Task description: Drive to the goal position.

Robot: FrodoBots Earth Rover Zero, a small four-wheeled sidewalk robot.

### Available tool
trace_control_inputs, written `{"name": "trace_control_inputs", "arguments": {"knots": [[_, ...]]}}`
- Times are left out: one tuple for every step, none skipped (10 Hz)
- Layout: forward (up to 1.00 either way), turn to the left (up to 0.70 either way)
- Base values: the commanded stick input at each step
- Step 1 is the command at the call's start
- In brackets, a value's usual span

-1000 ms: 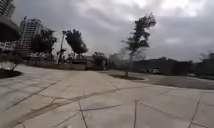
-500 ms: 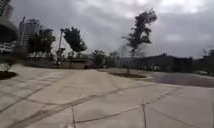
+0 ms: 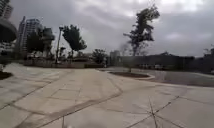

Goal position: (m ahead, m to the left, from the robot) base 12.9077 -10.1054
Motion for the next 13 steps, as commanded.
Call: {"name": "trace_control_inputs", "arguments": {"knots": [[0.7, 0.0], [0.7, 0.0], [0.7, 0.0], [0.7, 0.0], [0.7, 0.0], [0.7, 0.11], [0.7, 0.31], [0.7, 0.35], [0.7, 0.35], [0.7, 0.35], [0.7, 0.35], [0.7, 0.19], [0.7, 0.0]]}}
